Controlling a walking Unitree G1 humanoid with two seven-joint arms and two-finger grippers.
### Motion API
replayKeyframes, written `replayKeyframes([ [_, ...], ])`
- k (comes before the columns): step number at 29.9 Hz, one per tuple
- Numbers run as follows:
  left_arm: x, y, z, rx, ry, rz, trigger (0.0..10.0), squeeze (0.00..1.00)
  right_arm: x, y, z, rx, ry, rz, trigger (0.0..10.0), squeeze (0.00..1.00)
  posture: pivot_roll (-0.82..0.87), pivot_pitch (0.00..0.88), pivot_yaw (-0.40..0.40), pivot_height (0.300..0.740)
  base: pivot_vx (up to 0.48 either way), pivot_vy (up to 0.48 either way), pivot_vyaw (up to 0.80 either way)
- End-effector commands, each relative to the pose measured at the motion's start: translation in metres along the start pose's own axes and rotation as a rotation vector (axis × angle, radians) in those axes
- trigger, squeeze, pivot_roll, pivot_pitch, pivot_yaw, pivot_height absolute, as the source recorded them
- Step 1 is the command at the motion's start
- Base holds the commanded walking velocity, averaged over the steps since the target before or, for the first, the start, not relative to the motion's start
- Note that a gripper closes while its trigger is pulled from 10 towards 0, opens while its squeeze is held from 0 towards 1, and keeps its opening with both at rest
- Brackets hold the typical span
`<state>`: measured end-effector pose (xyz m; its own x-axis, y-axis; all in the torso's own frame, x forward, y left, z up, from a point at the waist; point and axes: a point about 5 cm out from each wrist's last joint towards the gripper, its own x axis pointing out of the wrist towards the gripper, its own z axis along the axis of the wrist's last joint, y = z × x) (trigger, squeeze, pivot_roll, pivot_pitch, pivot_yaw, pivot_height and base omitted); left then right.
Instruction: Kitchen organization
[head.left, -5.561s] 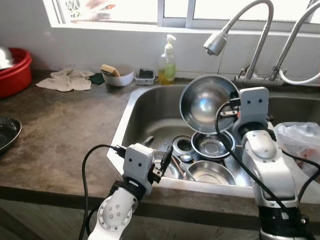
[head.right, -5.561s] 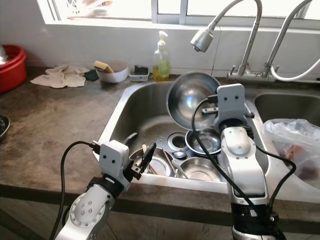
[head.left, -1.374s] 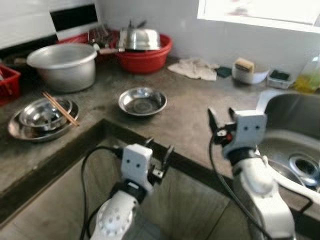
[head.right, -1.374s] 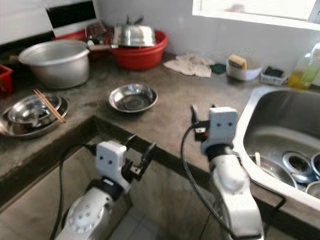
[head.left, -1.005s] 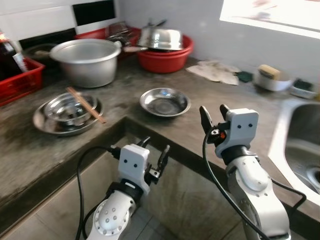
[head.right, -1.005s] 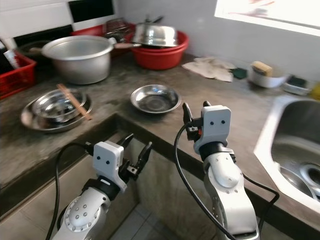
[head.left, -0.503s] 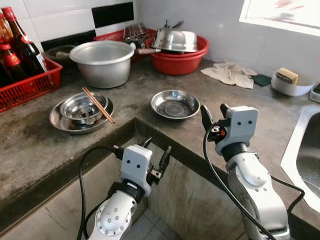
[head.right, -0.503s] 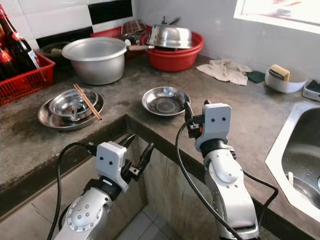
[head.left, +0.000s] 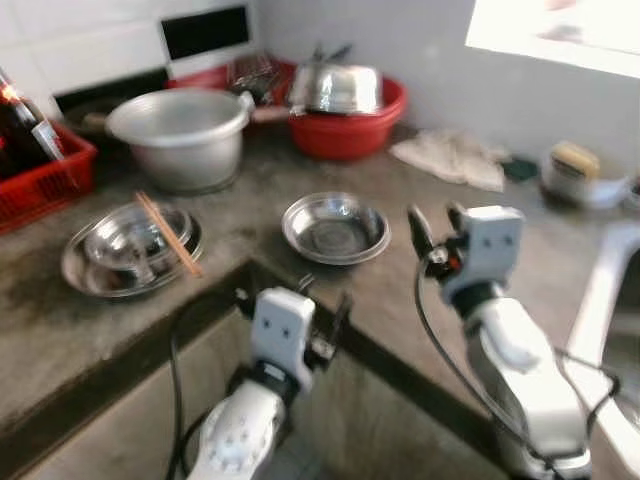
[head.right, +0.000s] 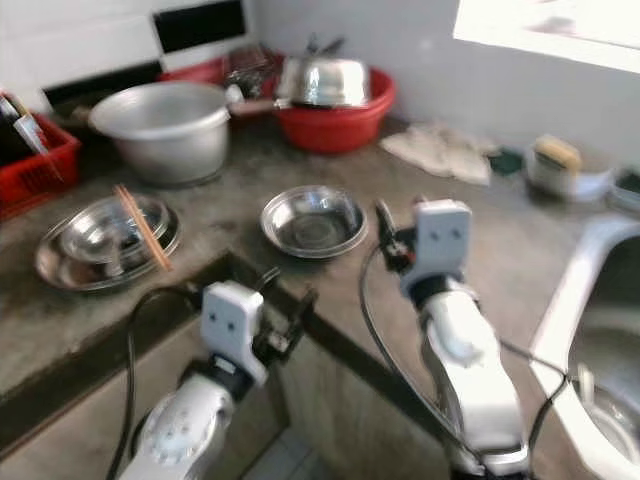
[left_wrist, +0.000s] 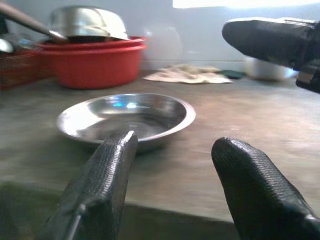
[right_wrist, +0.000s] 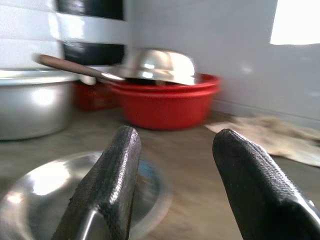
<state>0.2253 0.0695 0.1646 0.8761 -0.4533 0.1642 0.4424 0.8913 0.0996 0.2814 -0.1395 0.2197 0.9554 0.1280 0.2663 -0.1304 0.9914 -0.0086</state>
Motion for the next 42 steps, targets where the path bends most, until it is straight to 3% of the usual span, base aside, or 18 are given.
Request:
replayKeyframes([
  [1,-0.003,0.006,-0.005,0.021,0.027,0.029,10.0,0.0,0.002,0.008,-0.001,0.002,0.01,0.039,10.0,0.0,0.17,0.062,-0.048,0.74,0.0,0.0,0.0],
  [6,-0.007,0.005,-0.008,0.021,0.041,0.026,10.0,0.0,0.008,0.009,0.001,-0.011,0.003,0.053,10.0,0.0,0.17,0.067,-0.049,0.74,0.0,0.0,0.0],
  [11,-0.007,0.004,-0.008,0.014,0.044,0.03,10.0,0.0,0.021,0.006,-0.004,-0.086,0.034,0.043,10.0,0.0,0.17,0.082,-0.056,0.74,0.0,0.0,0.52],
  [18,-0.01,0.002,-0.008,0.008,0.052,0.026,10.0,0.0,0.043,-0.002,-0.013,-0.059,0.133,-0.032,10.0,0.0,0.17,0.097,-0.059,0.74,0.0,0.0,0.0],
  [19,-0.01,0.001,-0.009,0.004,0.058,0.023,10.0,0.0,0.053,-0.009,-0.02,-0.061,0.212,-0.094,10.0,0.0,0.18,0.105,-0.063,0.74,0.0,0.0,0.0],
  [21,-0.012,-0.001,-0.009,-0.001,0.061,0.019,10.0,0.0,0.06,-0.013,-0.021,-0.083,0.232,-0.126,10.0,0.0,0.18,0.113,-0.066,0.74,0.0,0.0,0.0],
  [28,-0.015,-0.008,-0.009,-0.027,0.069,-0.012,10.0,0.0,0.073,-0.015,-0.023,-0.083,0.28,-0.088,10.0,0.0,0.18,0.136,-0.07,0.74,0.0,0.0,0.0],
  [29,-0.016,-0.009,-0.009,-0.029,0.072,-0.014,10.0,0.0,0.076,-0.017,-0.024,-0.068,0.294,-0.094,10.0,1.0,0.18,0.144,-0.074,0.74,0.0,0.0,0.0],
  [33,-0.02,-0.013,-0.009,-0.042,0.082,-0.023,10.0,0.0,0.09,-0.021,-0.019,0.001,0.345,-0.111,10.0,1.0,0.19,0.157,-0.083,0.74,0.0,0.0,0.0],
  [34,-0.02,-0.014,-0.009,-0.043,0.082,-0.023,10.0,0.0,0.093,-0.022,-0.017,0.02,0.352,-0.112,10.0,0.06,0.19,0.158,-0.083,0.74,0.0,0.0,0.0],
  [35,-0.02,-0.014,-0.009,-0.044,0.083,-0.022,10.0,0.0,0.095,-0.022,-0.016,0.032,0.359,-0.111,10.0,0.0,0.18,0.159,-0.084,0.74,0.0,0.0,0.0],
  [42,-0.02,-0.014,-0.009,-0.047,0.087,-0.019,10.0,0.0,0.102,-0.021,-0.017,0.061,0.487,-0.049,10.0,0.0,0.18,0.158,-0.09,0.74,0.0,0.0,0.0],
])
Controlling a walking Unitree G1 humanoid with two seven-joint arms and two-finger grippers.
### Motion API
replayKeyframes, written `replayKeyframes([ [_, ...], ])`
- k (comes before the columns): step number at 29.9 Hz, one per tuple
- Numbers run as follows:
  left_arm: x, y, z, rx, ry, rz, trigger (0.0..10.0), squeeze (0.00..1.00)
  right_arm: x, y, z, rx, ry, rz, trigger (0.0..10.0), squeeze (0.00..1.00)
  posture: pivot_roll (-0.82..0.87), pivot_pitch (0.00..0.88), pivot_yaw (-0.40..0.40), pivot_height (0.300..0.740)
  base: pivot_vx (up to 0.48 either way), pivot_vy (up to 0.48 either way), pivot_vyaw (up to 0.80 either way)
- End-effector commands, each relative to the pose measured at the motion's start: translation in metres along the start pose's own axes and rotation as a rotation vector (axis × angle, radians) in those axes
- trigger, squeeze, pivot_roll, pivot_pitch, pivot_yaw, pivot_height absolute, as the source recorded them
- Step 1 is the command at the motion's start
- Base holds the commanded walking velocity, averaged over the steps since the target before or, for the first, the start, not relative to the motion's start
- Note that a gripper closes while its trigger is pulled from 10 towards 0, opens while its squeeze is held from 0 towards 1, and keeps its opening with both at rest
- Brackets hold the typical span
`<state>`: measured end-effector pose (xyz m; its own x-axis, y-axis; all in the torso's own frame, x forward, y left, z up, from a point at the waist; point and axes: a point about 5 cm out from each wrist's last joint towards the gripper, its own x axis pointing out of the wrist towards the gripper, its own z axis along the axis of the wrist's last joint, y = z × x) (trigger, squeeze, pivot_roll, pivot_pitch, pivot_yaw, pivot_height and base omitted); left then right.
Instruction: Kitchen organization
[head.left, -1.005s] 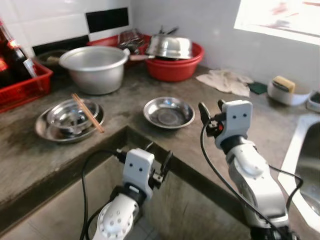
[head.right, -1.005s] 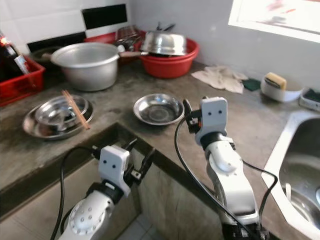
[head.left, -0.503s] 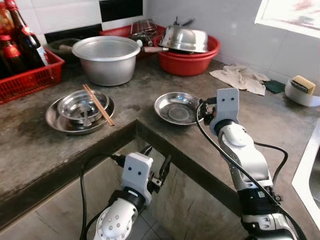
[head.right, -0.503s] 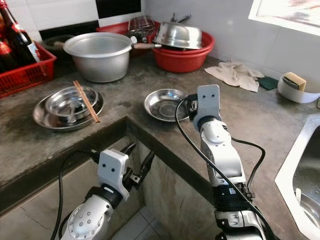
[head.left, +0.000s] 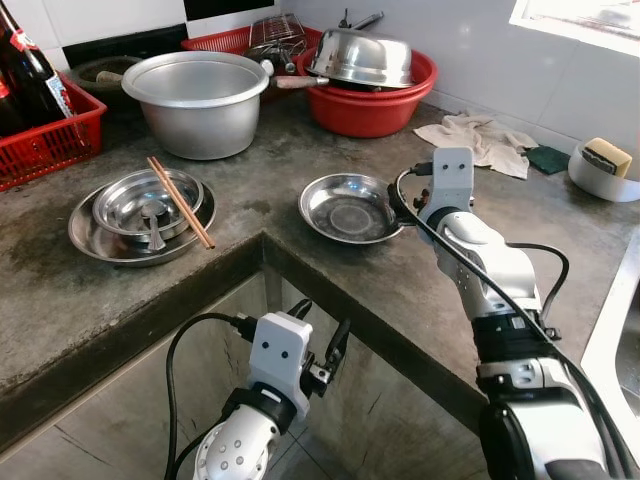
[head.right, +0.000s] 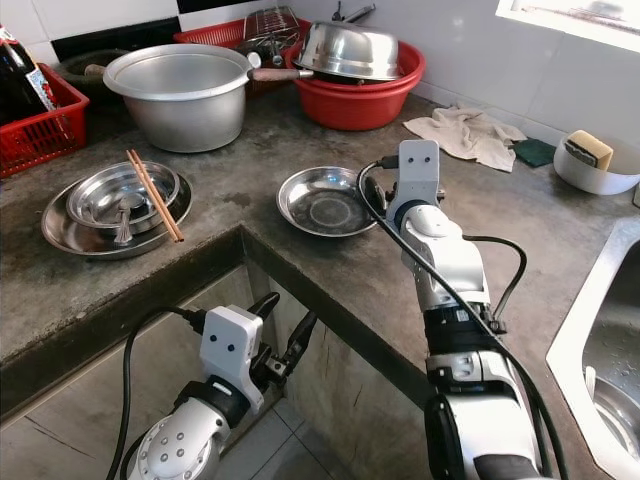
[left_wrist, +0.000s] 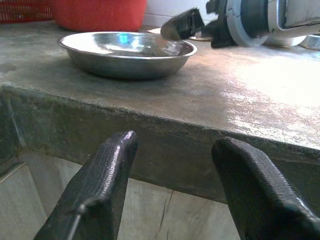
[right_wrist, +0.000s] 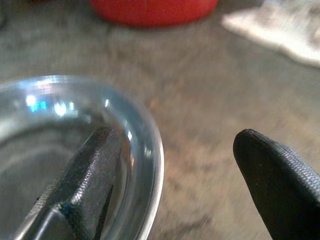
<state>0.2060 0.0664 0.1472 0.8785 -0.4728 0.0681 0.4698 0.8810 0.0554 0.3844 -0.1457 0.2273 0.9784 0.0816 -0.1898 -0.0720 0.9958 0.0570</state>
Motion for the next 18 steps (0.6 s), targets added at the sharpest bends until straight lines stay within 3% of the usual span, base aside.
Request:
replayKeyframes([
  [1,-0.001,-0.001,0.004,0.004,-0.009,0.007,10.0,0.0,0.003,0.002,0.001,-0.018,0.078,0.044,10.0,0.0,0.18,0.153,-0.09,0.74,0.0,0.0,0.0],
  [18,0.002,0.0,0.001,0.015,-0.009,0.012,10.0,0.0,0.006,0.017,-0.003,0.072,0.209,0.133,10.0,0.0,0.19,0.117,-0.1,0.74,0.0,0.0,0.0],
])
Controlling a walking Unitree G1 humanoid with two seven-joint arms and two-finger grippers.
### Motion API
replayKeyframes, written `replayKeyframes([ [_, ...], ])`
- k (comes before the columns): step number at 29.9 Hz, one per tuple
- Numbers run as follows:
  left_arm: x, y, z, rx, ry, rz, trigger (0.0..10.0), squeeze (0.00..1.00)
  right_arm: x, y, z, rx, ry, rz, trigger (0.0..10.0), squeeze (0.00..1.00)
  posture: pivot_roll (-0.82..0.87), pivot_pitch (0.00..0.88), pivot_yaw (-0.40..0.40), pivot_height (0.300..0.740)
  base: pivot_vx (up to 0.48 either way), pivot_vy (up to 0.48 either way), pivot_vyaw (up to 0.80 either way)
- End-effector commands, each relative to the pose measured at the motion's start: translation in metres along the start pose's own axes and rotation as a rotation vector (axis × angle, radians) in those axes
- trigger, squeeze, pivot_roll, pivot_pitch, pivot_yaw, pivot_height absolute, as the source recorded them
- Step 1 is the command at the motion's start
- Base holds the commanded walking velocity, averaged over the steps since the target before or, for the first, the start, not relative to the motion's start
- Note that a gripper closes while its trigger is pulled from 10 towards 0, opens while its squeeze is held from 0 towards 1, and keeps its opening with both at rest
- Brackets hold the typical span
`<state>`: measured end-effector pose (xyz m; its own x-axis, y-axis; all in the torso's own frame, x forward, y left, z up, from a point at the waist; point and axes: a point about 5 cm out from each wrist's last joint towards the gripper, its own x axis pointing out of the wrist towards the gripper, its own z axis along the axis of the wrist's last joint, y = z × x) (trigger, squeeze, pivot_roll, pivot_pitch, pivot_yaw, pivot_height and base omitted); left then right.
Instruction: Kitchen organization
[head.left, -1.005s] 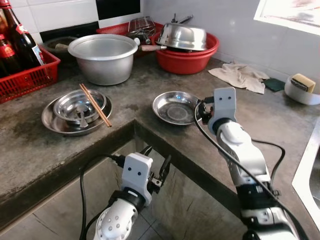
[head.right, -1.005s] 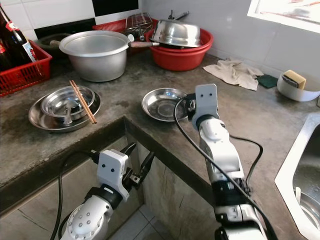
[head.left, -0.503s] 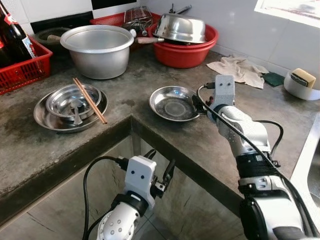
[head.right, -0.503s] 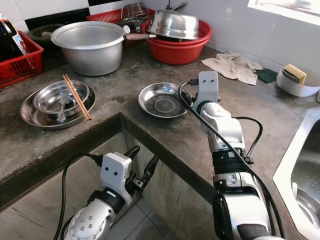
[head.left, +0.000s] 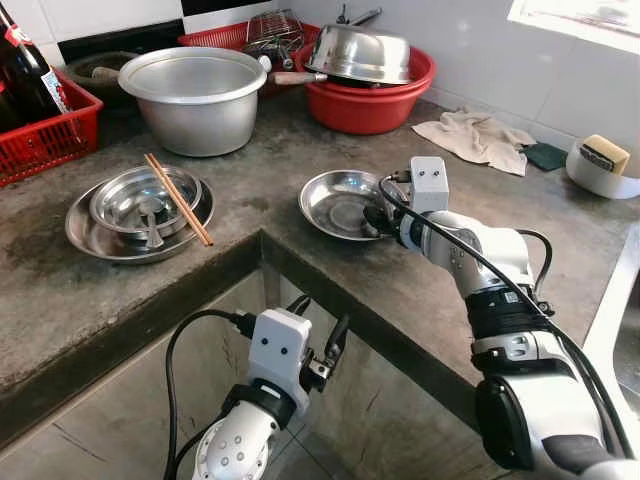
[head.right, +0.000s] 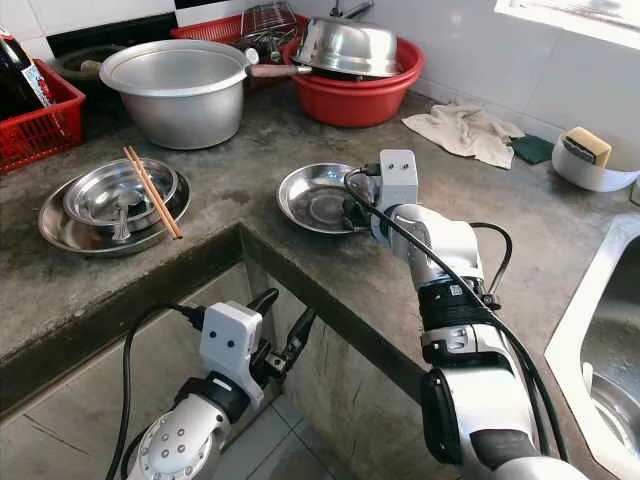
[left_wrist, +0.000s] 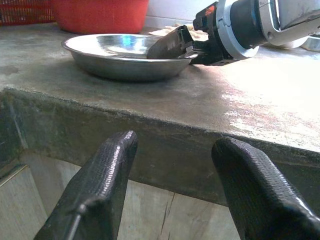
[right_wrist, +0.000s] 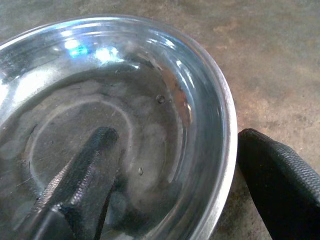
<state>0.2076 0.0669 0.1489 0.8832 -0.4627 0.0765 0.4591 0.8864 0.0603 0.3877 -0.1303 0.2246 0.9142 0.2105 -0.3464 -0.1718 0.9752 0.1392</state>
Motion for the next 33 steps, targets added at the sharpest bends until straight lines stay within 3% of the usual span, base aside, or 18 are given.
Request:
replayKeyframes([
  [1,0.001,-0.001,0.0,0.011,-0.003,0.0,10.0,0.0,0.002,0.002,-0.002,0.038,0.051,0.017,8.7,0.0,0.19,0.116,-0.099,0.74,0.0,0.0,0.0],
  [2,0.001,-0.001,0.0,0.012,-0.004,0.0,10.0,0.0,0.002,0.002,-0.004,0.051,0.068,0.018,3.4,0.0,0.19,0.115,-0.098,0.74,0.0,0.0,0.0],
  [3,0.001,0.0,0.0,0.012,-0.004,0.001,10.0,0.0,0.003,0.001,-0.005,0.059,0.081,0.016,2.9,0.0,0.19,0.113,-0.098,0.74,0.0,0.0,0.0],
  [5,0.001,0.0,0.0,0.013,-0.004,0.002,10.0,0.0,0.003,0.001,-0.006,0.064,0.088,0.015,2.9,0.0,0.19,0.113,-0.098,0.74,0.0,0.0,0.0],
  [6,0.001,0.001,0.001,0.016,-0.006,0.005,10.0,0.0,0.003,0.0,-0.007,0.095,0.099,0.008,0.0,0.0,0.2,0.112,-0.097,0.74,0.0,0.0,0.0],
  [17,0.005,0.001,0.003,0.018,-0.018,0.012,10.0,0.0,0.003,-0.008,-0.006,0.238,0.098,-0.035,0.0,0.0,0.19,0.116,-0.101,0.74,0.0,0.0,0.0],
  [22,0.006,0.003,0.003,0.018,-0.02,0.019,10.0,0.0,0.003,-0.012,-0.001,0.314,0.04,-0.055,0.0,0.0,0.19,0.112,-0.1,0.74,0.0,0.0,0.0],
  [27,0.008,0.005,0.002,0.027,-0.024,0.023,10.0,0.0,-0.005,-0.017,0.02,0.421,-0.155,-0.086,0.0,0.0,0.19,0.102,-0.096,0.74,0.0,0.0,0.0],
  [33,0.011,0.007,0.004,0.031,-0.032,0.024,10.0,0.0,-0.022,-0.017,0.032,0.402,-0.385,-0.107,0.0,0.0,0.19,0.091,-0.086,0.74,0.0,0.0,0.0],
])
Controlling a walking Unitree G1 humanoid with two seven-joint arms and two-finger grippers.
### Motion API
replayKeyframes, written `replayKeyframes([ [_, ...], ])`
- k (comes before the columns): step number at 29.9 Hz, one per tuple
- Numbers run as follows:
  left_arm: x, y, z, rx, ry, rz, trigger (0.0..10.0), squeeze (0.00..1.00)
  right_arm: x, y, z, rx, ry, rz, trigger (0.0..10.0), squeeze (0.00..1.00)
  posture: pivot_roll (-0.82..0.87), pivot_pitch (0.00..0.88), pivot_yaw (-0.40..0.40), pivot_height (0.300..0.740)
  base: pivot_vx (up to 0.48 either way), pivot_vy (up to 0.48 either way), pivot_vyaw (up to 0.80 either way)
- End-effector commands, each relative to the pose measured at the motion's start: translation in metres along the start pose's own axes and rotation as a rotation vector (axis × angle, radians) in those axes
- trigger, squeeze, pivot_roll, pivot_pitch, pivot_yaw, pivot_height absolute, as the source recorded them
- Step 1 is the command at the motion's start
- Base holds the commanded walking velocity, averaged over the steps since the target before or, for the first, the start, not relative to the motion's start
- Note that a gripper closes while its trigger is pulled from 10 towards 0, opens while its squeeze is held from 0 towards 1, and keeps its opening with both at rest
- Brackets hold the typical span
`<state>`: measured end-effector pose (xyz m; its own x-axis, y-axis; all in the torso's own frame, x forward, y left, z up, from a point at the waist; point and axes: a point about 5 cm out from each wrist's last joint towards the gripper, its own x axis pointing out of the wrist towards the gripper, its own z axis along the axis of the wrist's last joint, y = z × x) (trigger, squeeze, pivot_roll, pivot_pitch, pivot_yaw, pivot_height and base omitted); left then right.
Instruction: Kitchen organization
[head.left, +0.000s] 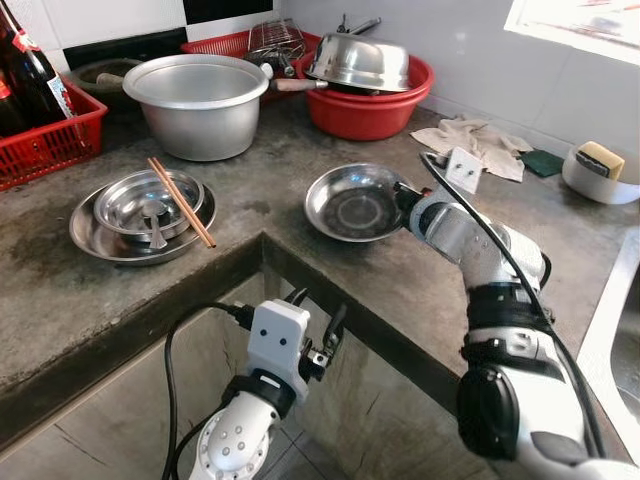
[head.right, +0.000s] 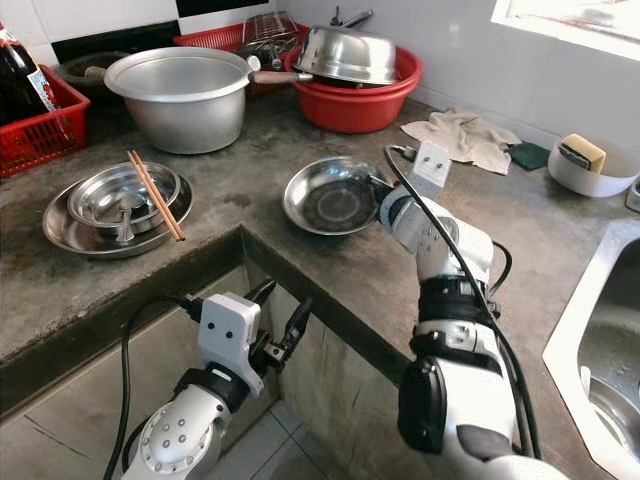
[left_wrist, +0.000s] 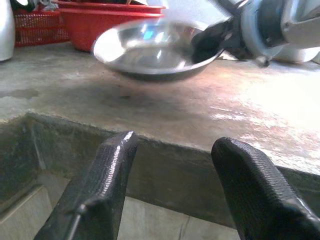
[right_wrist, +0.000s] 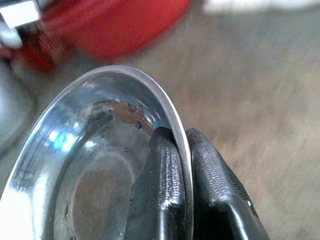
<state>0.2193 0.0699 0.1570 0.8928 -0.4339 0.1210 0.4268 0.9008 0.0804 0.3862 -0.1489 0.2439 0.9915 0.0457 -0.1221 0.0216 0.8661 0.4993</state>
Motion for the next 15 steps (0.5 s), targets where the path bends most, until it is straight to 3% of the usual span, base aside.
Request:
replayKeyframes([
  [1,0.002,-0.001,-0.003,0.009,0.008,-0.01,10.0,0.0,-0.01,0.005,0.016,-0.03,-0.141,0.004,0.0,0.0,0.19,0.087,-0.083,0.74,0.0,0.0,0.0],
  [3,0.002,-0.001,-0.003,0.01,0.007,-0.011,10.0,0.0,-0.013,0.006,0.017,-0.045,-0.165,0.007,0.0,0.0,0.19,0.087,-0.083,0.74,0.0,0.0,0.0],
  [4,0.003,0.0,-0.002,0.013,0.0,-0.011,10.0,0.0,-0.024,0.009,0.019,-0.095,-0.262,0.014,0.0,0.0,0.18,0.082,-0.075,0.74,0.0,0.0,0.0],
  [5,0.003,0.0,-0.002,0.013,0.0,-0.011,10.0,0.0,-0.024,0.009,0.019,-0.095,-0.262,0.014,0.0,0.0,0.18,0.082,-0.075,0.74,0.0,0.0,0.0],
  [7,0.005,0.002,0.0,0.017,-0.013,-0.007,10.0,0.0,-0.044,0.017,0.02,-0.252,-0.407,0.051,0.0,0.0,0.18,0.078,-0.073,0.74,0.0,0.0,0.0],
  [12,0.007,0.005,0.004,0.018,-0.032,0.002,10.0,0.0,-0.066,0.02,0.015,-0.406,-0.504,0.072,0.0,0.0,0.18,0.072,-0.066,0.74,0.0,0.0,0.0],
  [13,0.007,0.006,0.005,0.016,-0.04,0.004,10.0,0.0,-0.077,0.016,0.009,-0.454,-0.531,0.061,0.0,0.0,0.18,0.07,-0.063,0.74,0.0,0.0,0.0],
  [15,0.007,0.006,0.005,0.014,-0.043,0.005,10.0,0.0,-0.08,0.014,0.007,-0.468,-0.534,0.043,0.0,0.0,0.17,0.069,-0.061,0.74,0.0,0.0,0.0],
])
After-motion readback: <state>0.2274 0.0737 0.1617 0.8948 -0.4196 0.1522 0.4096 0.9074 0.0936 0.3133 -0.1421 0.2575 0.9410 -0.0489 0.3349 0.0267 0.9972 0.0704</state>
